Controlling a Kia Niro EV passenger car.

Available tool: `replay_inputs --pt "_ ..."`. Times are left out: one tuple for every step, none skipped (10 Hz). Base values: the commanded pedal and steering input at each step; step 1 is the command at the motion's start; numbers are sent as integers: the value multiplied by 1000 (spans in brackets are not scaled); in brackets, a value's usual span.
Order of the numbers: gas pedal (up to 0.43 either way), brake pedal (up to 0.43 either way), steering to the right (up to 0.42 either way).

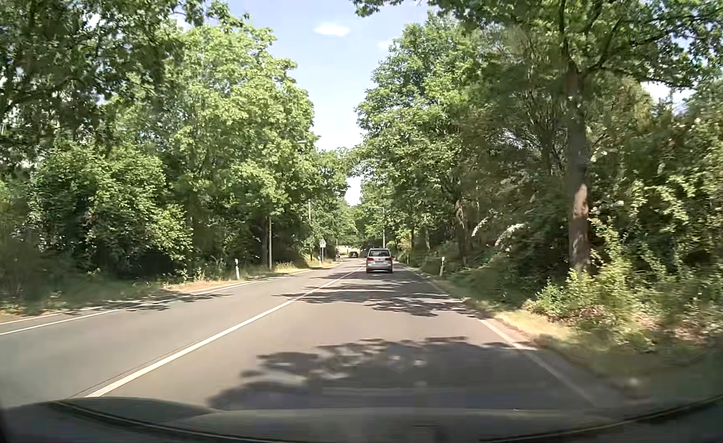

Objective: Follow the waypoints while adhering to traffic rules and regulations

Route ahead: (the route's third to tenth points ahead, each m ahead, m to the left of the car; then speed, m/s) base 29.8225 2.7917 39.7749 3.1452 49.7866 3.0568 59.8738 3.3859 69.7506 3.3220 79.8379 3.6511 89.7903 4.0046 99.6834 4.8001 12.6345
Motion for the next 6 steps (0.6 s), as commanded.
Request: replay_inputs --pt "0 30 -1" --pt "0 30 -1" --pt "0 30 -1" --pt "0 30 -1" --pt "0 30 -1" --pt "0 30 -1"
